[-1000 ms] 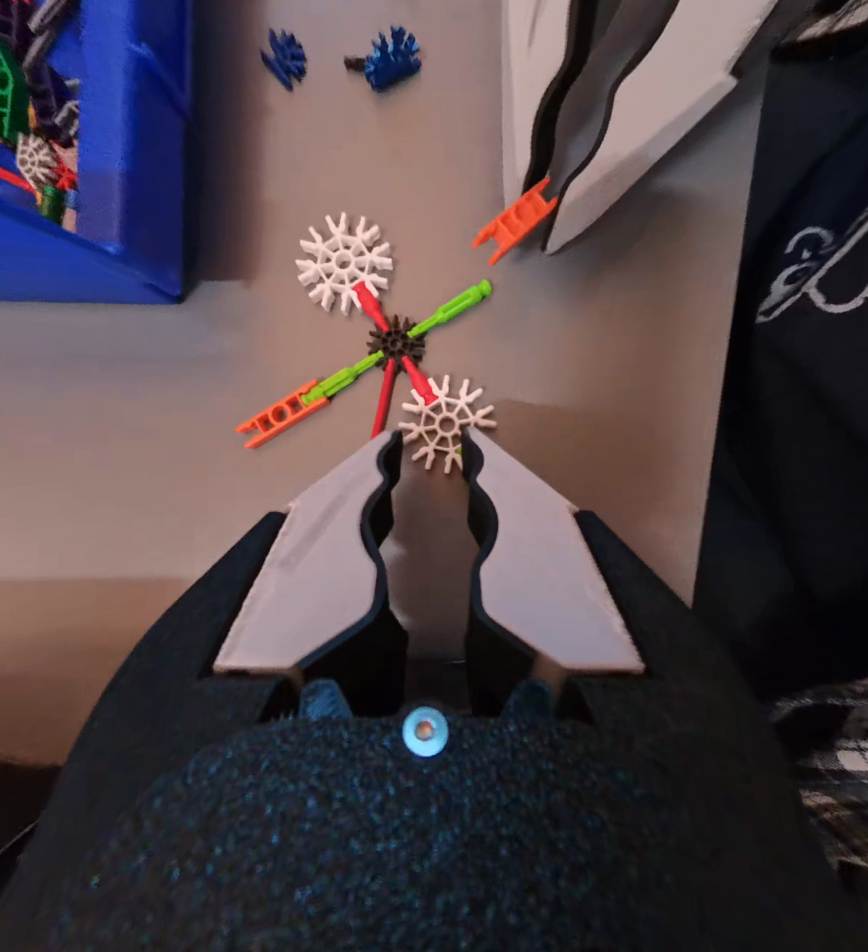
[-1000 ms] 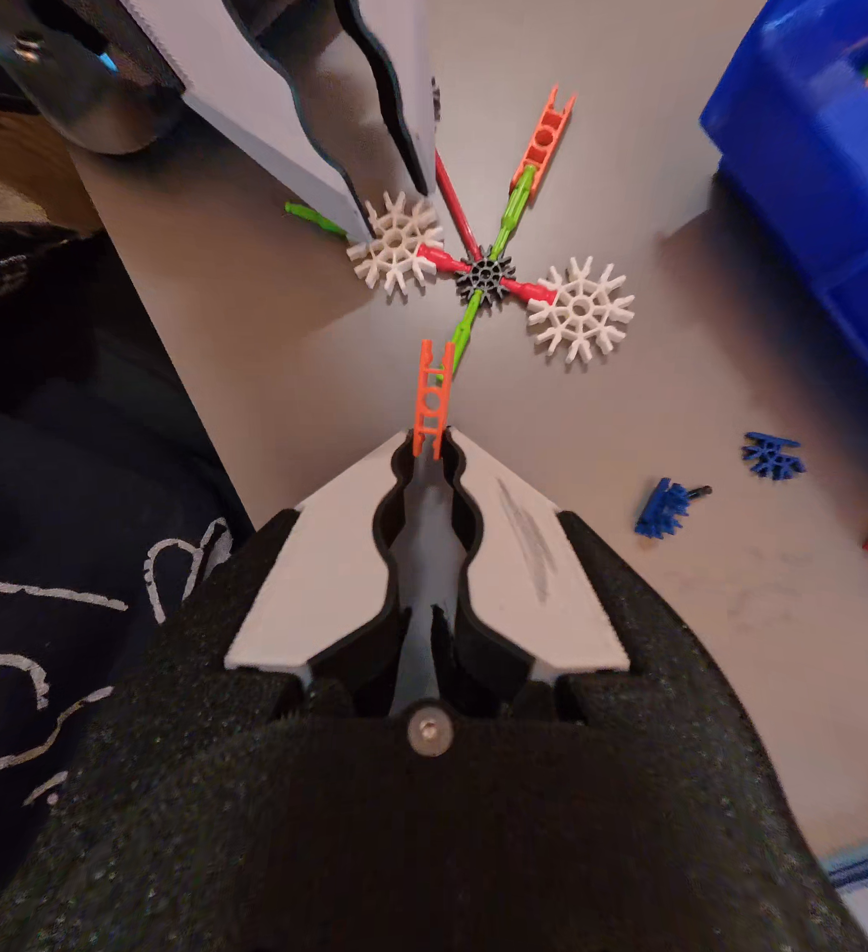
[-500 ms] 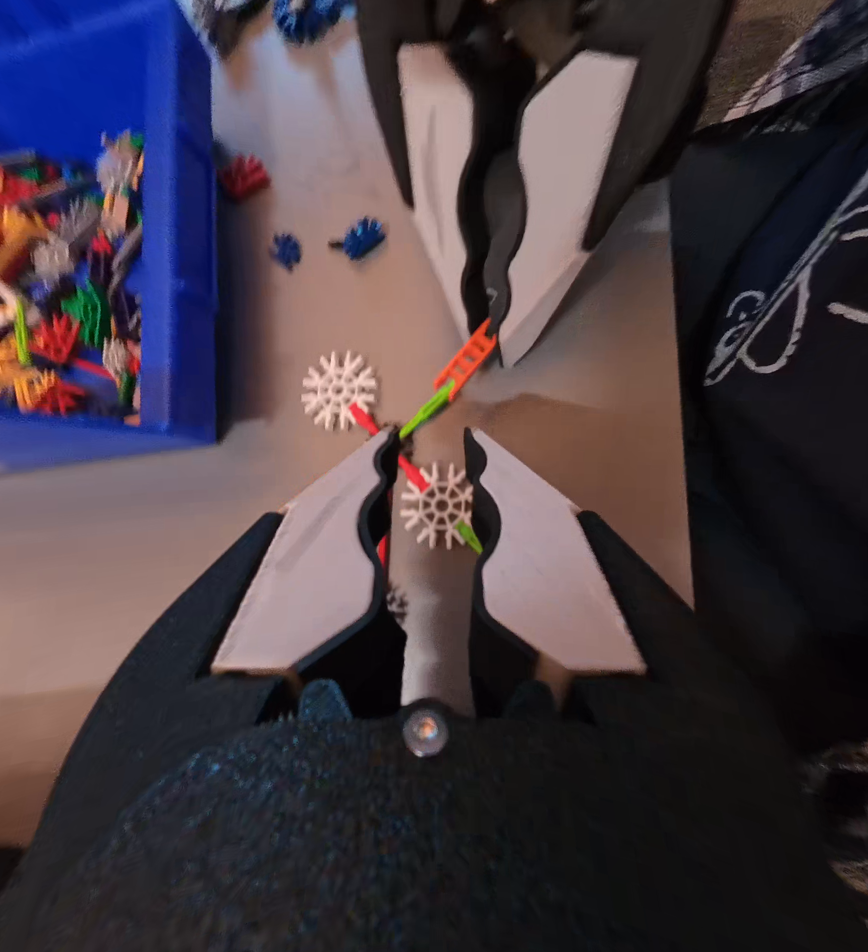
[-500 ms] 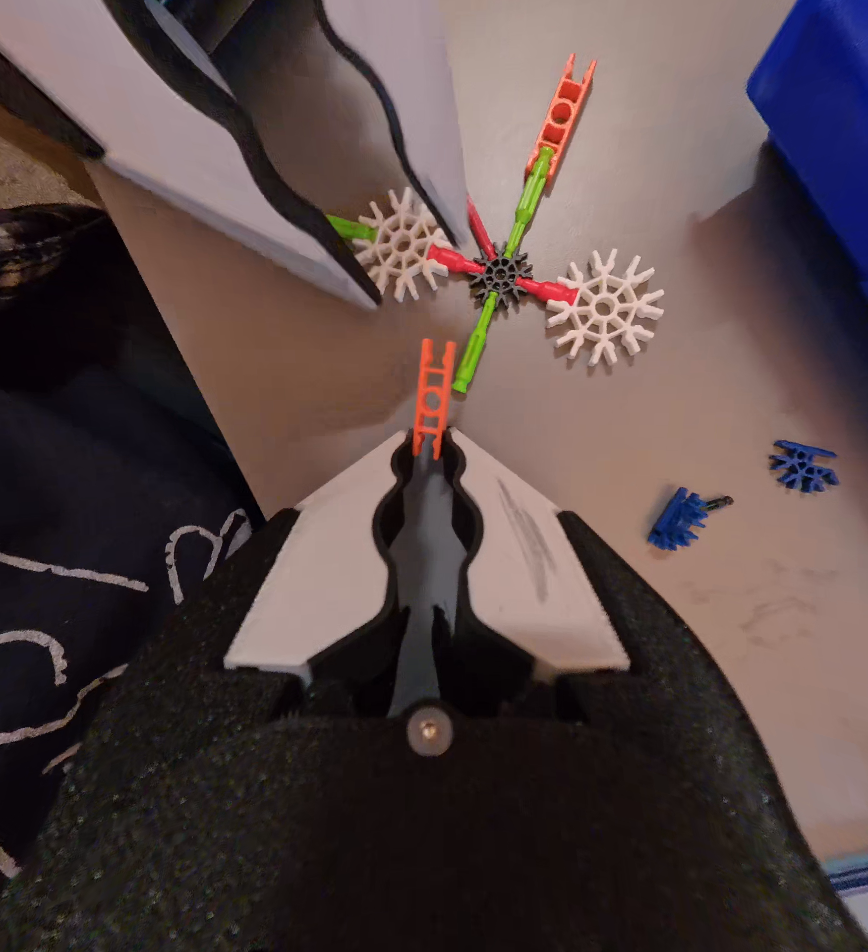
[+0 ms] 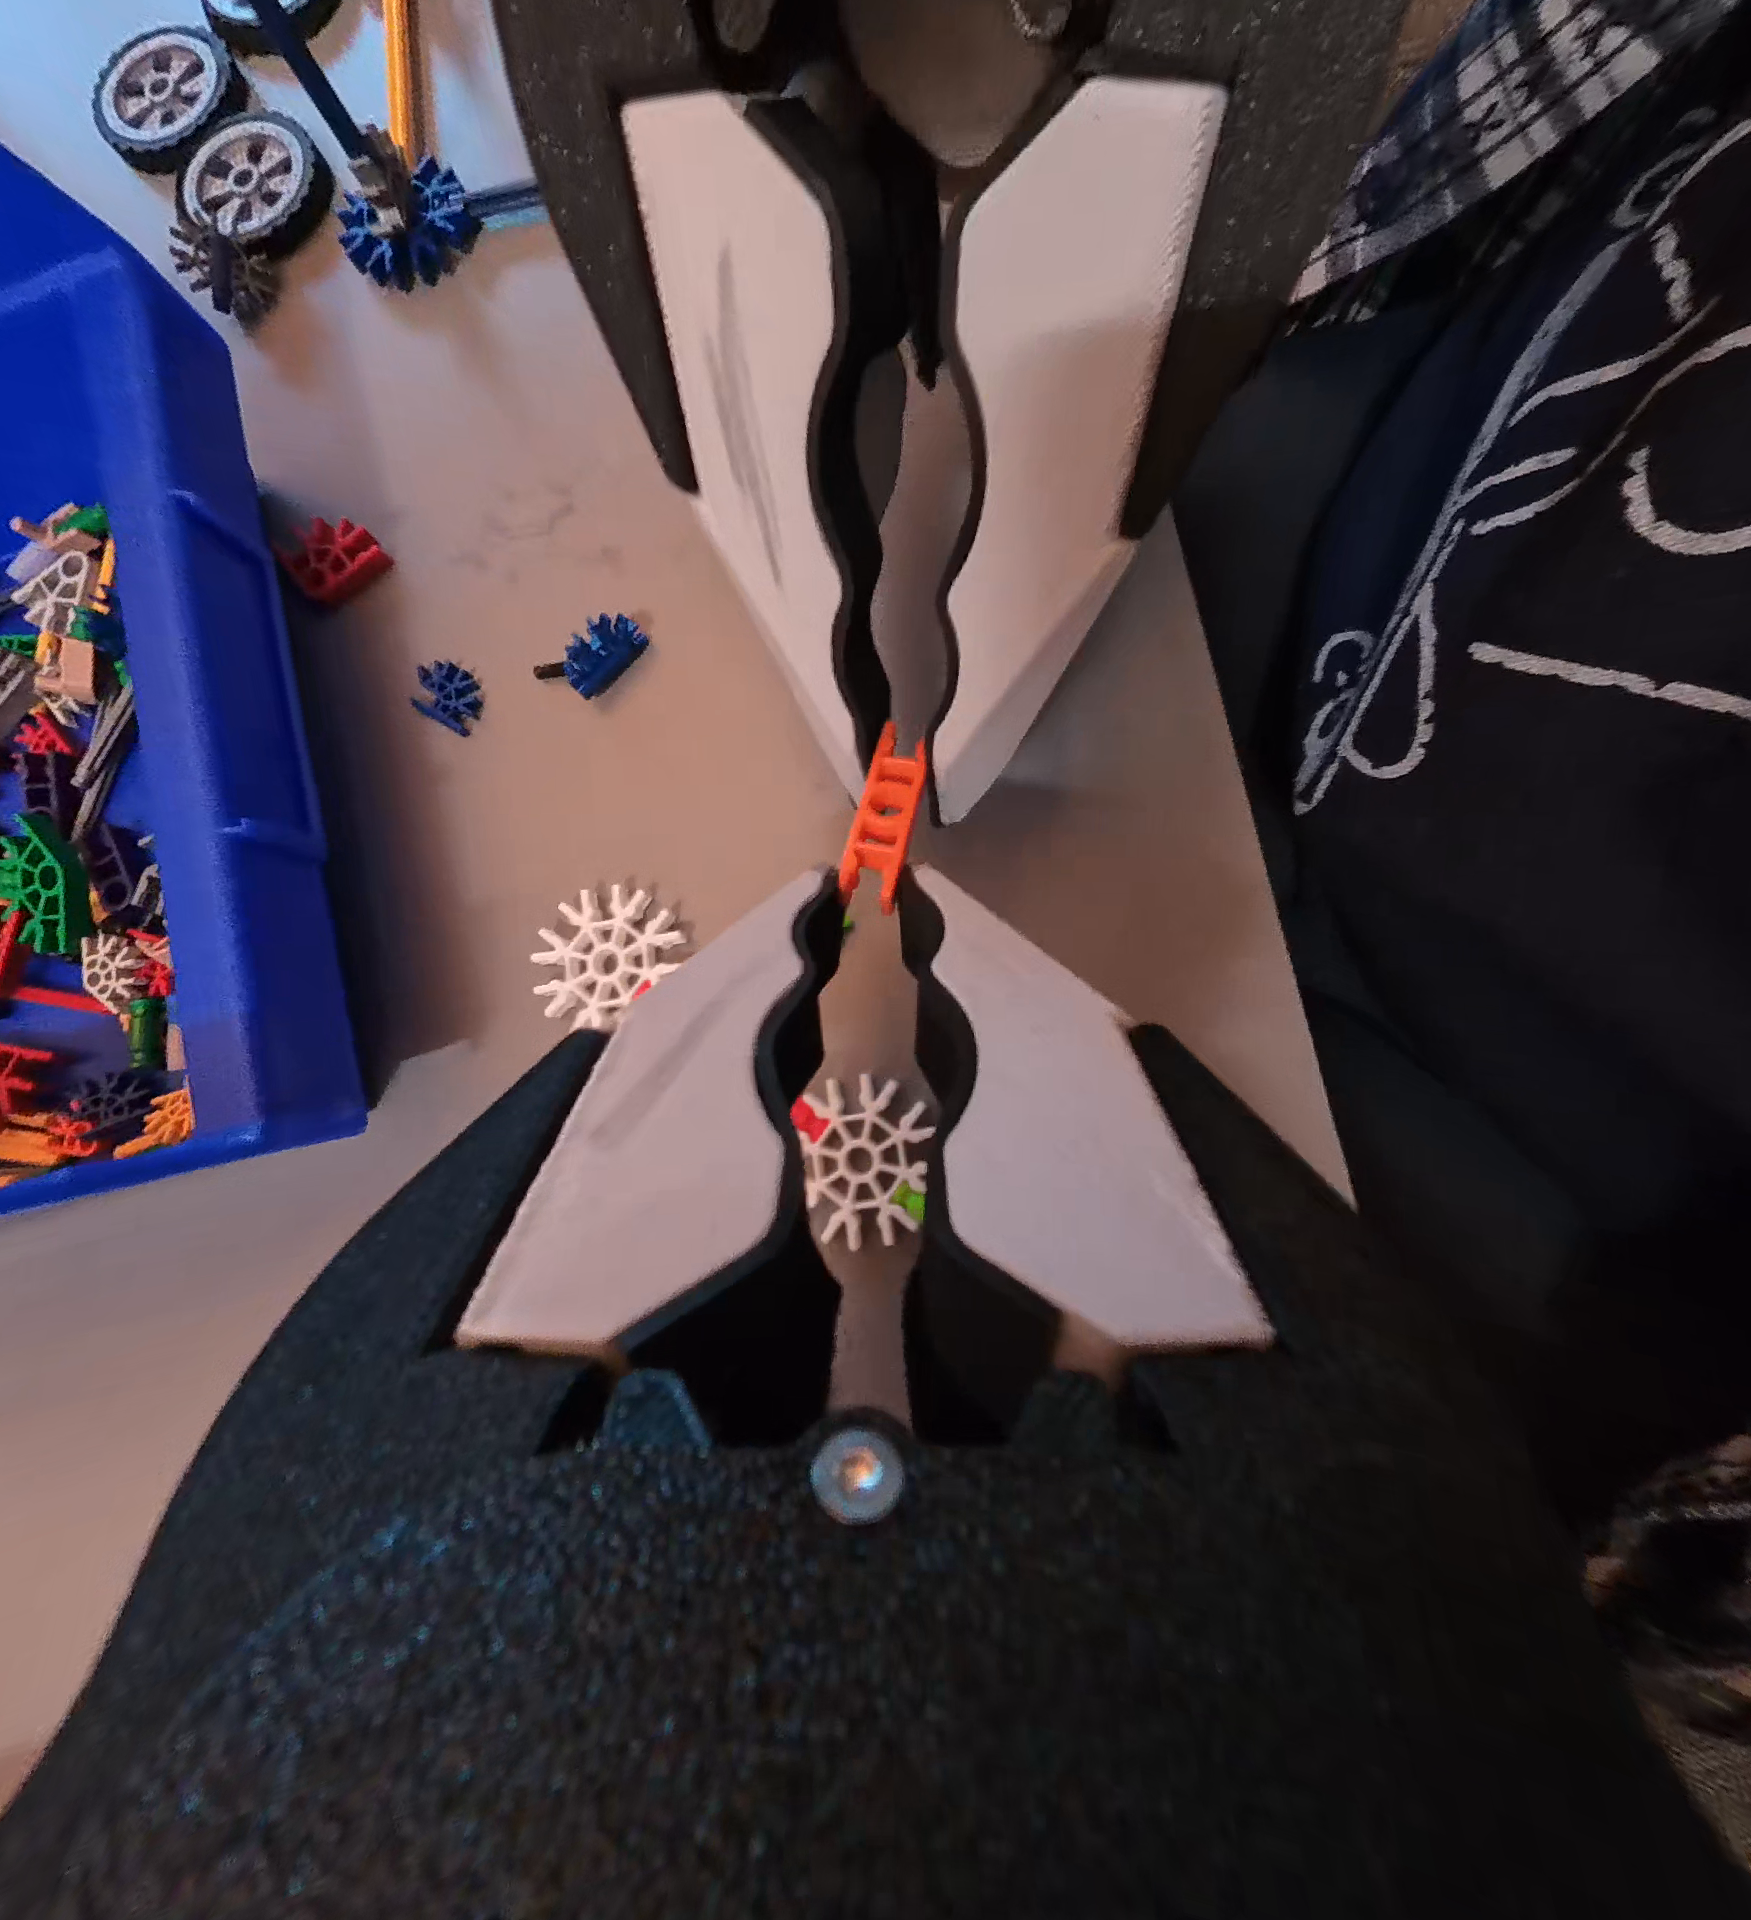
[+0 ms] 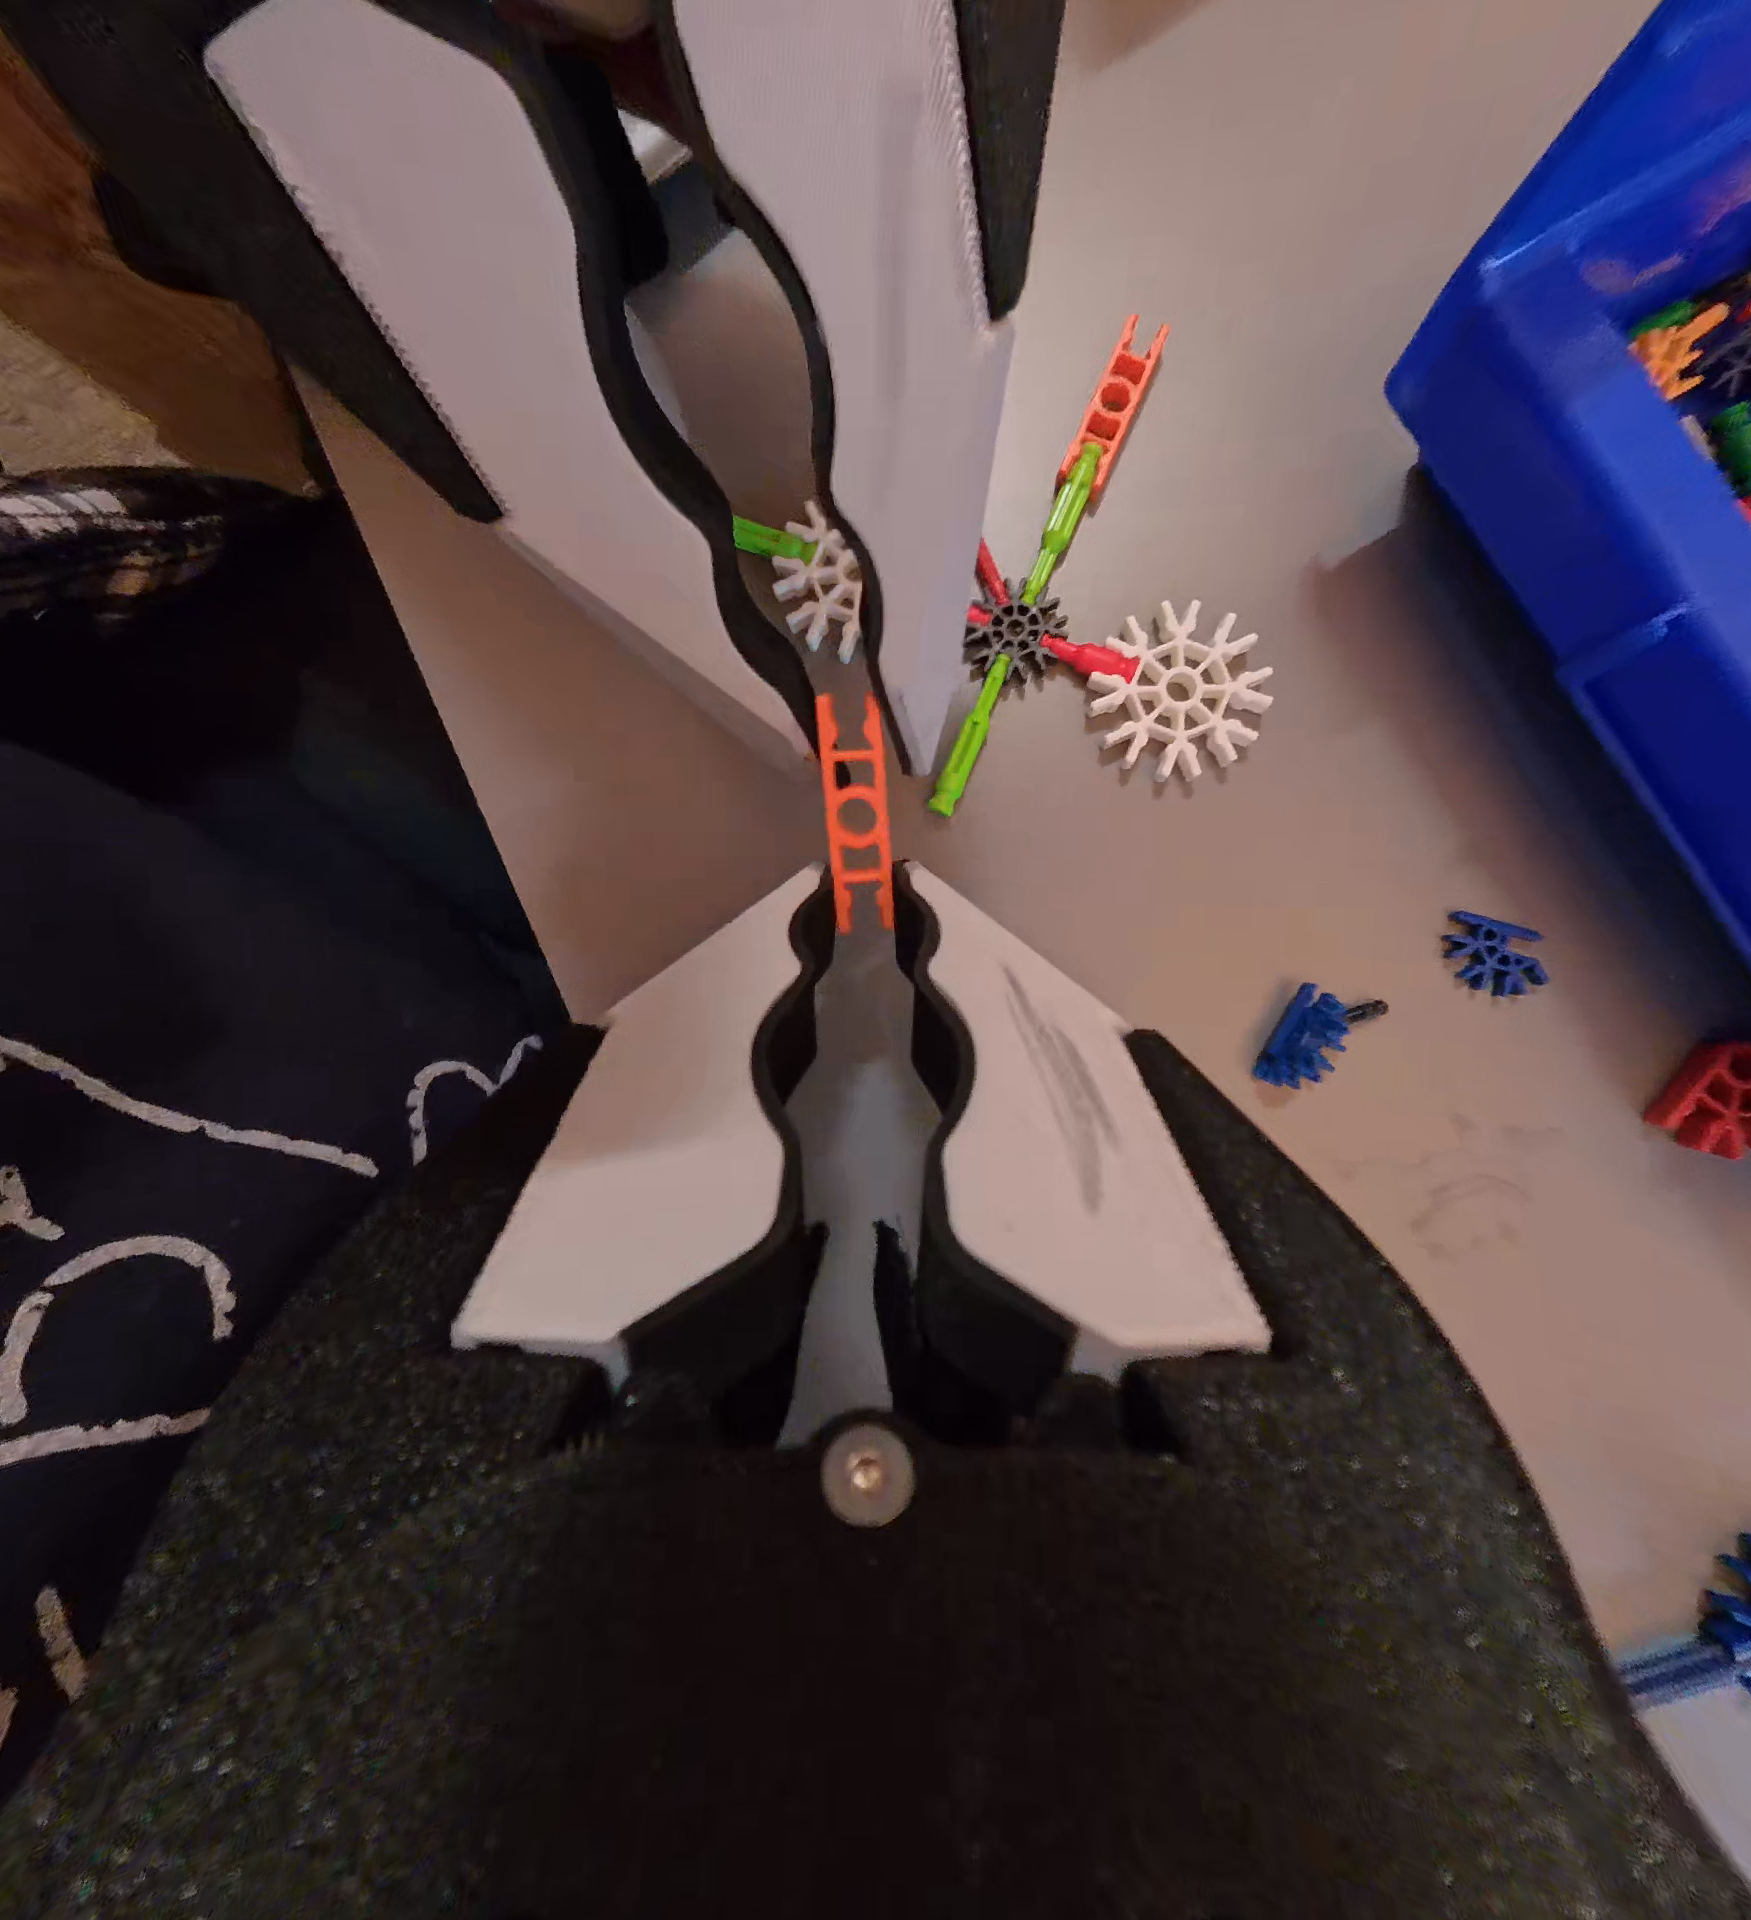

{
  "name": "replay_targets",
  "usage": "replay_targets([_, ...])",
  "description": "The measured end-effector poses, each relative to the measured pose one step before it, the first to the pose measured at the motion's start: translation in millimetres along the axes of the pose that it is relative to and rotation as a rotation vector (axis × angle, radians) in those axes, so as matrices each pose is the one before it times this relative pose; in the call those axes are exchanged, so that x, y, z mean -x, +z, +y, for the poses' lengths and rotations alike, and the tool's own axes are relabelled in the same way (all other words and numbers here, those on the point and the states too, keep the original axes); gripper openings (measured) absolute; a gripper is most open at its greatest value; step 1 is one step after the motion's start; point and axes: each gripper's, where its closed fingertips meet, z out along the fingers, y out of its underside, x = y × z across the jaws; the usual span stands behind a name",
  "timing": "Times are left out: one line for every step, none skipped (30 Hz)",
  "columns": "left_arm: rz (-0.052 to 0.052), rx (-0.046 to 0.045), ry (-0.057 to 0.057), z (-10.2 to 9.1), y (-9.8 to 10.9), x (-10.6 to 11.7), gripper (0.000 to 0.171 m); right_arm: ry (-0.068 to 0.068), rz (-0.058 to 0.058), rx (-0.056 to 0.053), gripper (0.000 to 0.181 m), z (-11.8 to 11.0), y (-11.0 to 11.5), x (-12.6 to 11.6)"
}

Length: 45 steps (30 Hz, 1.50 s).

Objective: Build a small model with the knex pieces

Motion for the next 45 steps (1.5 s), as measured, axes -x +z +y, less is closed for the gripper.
replay_targets([-0.0036,-0.00314,-0.0053,-0.69,-0.77,1.04,0.009,-0.0008,0.0151,-0.0139,0.011,-1.94,-0.94,-1.42])
replay_targets([-0.0041,-0.00341,0.0006,-0.45,-0.53,1.04,0.009,-0.0049,0.0072,-0.0064,0.012,-0.79,-0.79,-0.38])
replay_targets([0.0103,0.00133,0.0004,0.52,-0.11,-1.3,0.009,-0.0092,0.0018,-0.0042,0.012,-0.35,-0.63,0.69])
replay_targets([0.0043,0.00198,-0.0007,0.75,0.31,-0.2,0.009,-0.0048,0.0106,-0.0096,0.014,-1.43,-0.71,-0.92])
replay_targets([0.0014,0.00334,0.0003,1.11,0.45,0.15,0.008,-0.0064,0.0173,-0.0133,0.015,-2.07,-1.02,-1.77])
replay_targets([0.0091,-0.00458,-0.0008,0.0,0.34,-0.89,0.008,-0.0143,0.0071,-0.0098,0.013,-1.48,-0.82,0.12])
replay_targets([0.0079,-0.00559,-0.0035,-0.18,0.07,-0.63,0.008,-0.0113,0.0035,-0.0078,0.012,-1.2,-0.49,0.75])
replay_targets([0.0003,0.00022,0.0014,0.58,0.08,0.44,0.008,-0.0054,0.0058,-0.0065,0.012,-1.05,-0.2,0.05])
replay_targets([-0.0006,0.00016,0.0046,0.49,0.23,0.3,0.008,-0.0083,0.0072,-0.0092,0.012,-1.52,-0.22,-0.41])
replay_targets([0.0049,-0.00317,0.0018,-0.13,0.24,-0.23,0.008,-0.0067,0.0059,-0.0114,0.012,-1.84,-0.34,-0.23])
replay_targets([0.004,-0.00238,0.0011,-0.13,0.33,0.23,0.008,-0.0012,0.0012,-0.0057,0.011,-0.87,0.06,0.0])
replay_targets([-0.0009,-0.00039,0.0021,0.21,0.4,1.0,0.008,-0.0038,0.0024,-0.0033,0.01,-0.35,0.25,-0.3])
replay_targets([0.0016,-0.0031,0.0004,-0.03,0.08,0.61,0.009,0.0013,-0.0005,-0.0018,0.01,0.13,0.6,-0.05])
replay_targets([0.0092,0.00401,0.0013,1.12,0.04,-0.99,0.009,0.0169,-0.0135,0.0,0.009,0.09,0.61,1.41])
replay_targets([-0.0076,0.00766,0.0033,1.28,-0.49,1.03,0.01,0.0194,-0.0062,0.0003,0.009,0.22,1.0,0.44])
replay_targets([-0.0269,0.02229,0.0004,3.91,-0.98,4.16,0.013,0.0159,0.0059,0.0124,0.009,2.44,1.52,-1.55])
replay_targets([-0.0219,0.03803,0.0092,7.42,-1.67,3.37,0.013,0.0115,0.0101,0.0168,0.009,3.62,2.14,-1.9])
replay_targets([-0.015,0.05153,0.0191,10.75,-1.56,2.05,0.015,0.0151,0.0134,0.0133,0.009,3.3,2.23,-2.53])
replay_targets([-0.0328,0.04639,0.0128,10.47,-1.58,4.66,0.015,0.0167,0.0084,0.0073,0.009,2.32,1.99,-1.85])
replay_targets([-0.0082,0.03134,-0.0119,8.9,-2.05,1.88,0.015,0.0158,-0.0005,0.0094,0.009,2.47,2.07,-0.42])
replay_targets([0.0044,0.0328,-0.0259,8.81,-1.89,0.74,0.015,0.011,-0.0017,0.0142,0.009,2.93,2.25,-0.03])
replay_targets([-0.0065,0.01042,-0.0133,5.83,-2.01,1.87,0.017,0.0037,-0.0025,0.0193,0.009,3.3,2.52,0.39])
replay_targets([-0.0011,0.00056,-0.0216,4.35,-1.93,1.7,0.018,0.0007,-0.0039,0.0225,0.009,3.44,2.73,0.93])
replay_targets([0.0098,0.00173,-0.0235,4.33,-1.25,0.26,0.019,0.0002,0.0033,0.0147,0.009,1.75,2.45,0.0])
replay_targets([0.0022,-0.00197,-0.0139,3.05,-0.23,0.82,0.02,0.0009,0.0096,0.0139,0.009,1.37,2.28,-0.9])
replay_targets([-0.0019,-0.00081,-0.0148,2.32,0.8,0.97,0.022,0.0013,0.0024,0.015,0.009,1.35,2.39,0.21])
replay_targets([0.0088,0.00594,-0.0135,2.41,1.91,-1.35,0.024,0.0052,0.0001,0.0079,0.009,0.18,2.01,0.32])
replay_targets([0.0074,-0.00617,-0.0029,-0.55,1.47,-2.54,0.022,0.0059,0.0051,0.0057,0.009,-0.09,1.53,-0.47])
replay_targets([0.005,-0.00664,-0.0044,-1.63,0.9,-2.59,0.025,0.0006,0.007,0.0033,0.009,-0.74,0.5,-0.45])
replay_targets([0.0029,0.00288,-0.0028,-0.26,1.01,-2.49,0.024,0.0003,0.0136,0.0037,0.009,-0.66,0.1,-1.29])
replay_targets([-0.0032,-0.00359,-0.0002,-1.38,0.67,-1.41,0.024,0.0029,0.0094,0.0023,0.009,-0.46,0.18,-1.19])
replay_targets([-0.0073,-0.00161,-0.0117,-0.98,0.52,-0.05,0.024,0.0045,-0.0011,0.0055,0.009,0.68,0.13,0.37])
replay_targets([-0.0003,0.00026,-0.0174,-0.48,0.47,-0.45,0.024,-0.0001,0.0027,0.0083,0.009,1.05,-0.87,-0.16])
replay_targets([0.0012,-0.00238,-0.0031,-0.5,0.17,-1.26,0.024,-0.0019,0.0204,0.0053,0.009,0.77,-0.88,-2.81])
replay_targets([-0.0062,-0.00181,-0.0022,-0.57,0.32,-0.35,0.024,-0.0015,0.0138,0.0072,0.009,1.18,-0.28,-1.68])
replay_targets([-0.0029,0.00126,-0.0079,-0.42,0.31,-0.85,0.024,-0.0003,0.0019,0.0032,0.009,0.98,-0.07,0.18])
replay_targets([0.0017,0.00148,0.0038,-0.3,0.23,-2.01,0.023,0.0064,-0.0016,0.001,0.009,0.78,-0.4,-0.34])
replay_targets([0.002,-0.0029,0.012,-0.71,0.2,-2.43,0.023,0.0105,-0.0009,-0.0011,0.009,0.32,-0.25,-1.37])
replay_targets([0.0027,-0.00211,0.0,-0.78,0.4,-1.82,0.023,0.0047,0.002,0.0014,0.009,0.2,0.03,-1.5])
replay_targets([0.0007,-0.00001,-0.0084,-0.61,0.36,-0.67,0.023,-0.001,0.0074,0.005,0.009,0.08,-0.02,-1.14])
replay_targets([-0.0014,0.00031,-0.0005,-0.32,0.14,-0.38,0.023,-0.0079,0.0177,0.0091,0.009,0.44,-0.14,-2.15])
replay_targets([-0.0031,-0.00118,0.0064,-0.36,0.09,-0.2,0.023,-0.0043,0.0109,0.0071,0.009,0.44,-0.13,-1.35])
replay_targets([-0.0015,-0.00072,0.0007,-0.06,0.09,-0.26,0.023,0.0024,-0.0052,0.0025,0.009,-0.04,-0.06,0.46])
replay_targets([0.0002,0.0007,-0.004,-0.02,0.05,0.02,0.023,0.0009,-0.0034,0.0035,0.009,0.16,0.16,0.32])
replay_targets([-0.0001,-0.0002,0.0002,0.06,-0.04,0.02,0.023,-0.0039,-0.0002,0.0054,0.009,0.26,0.08,0.08])
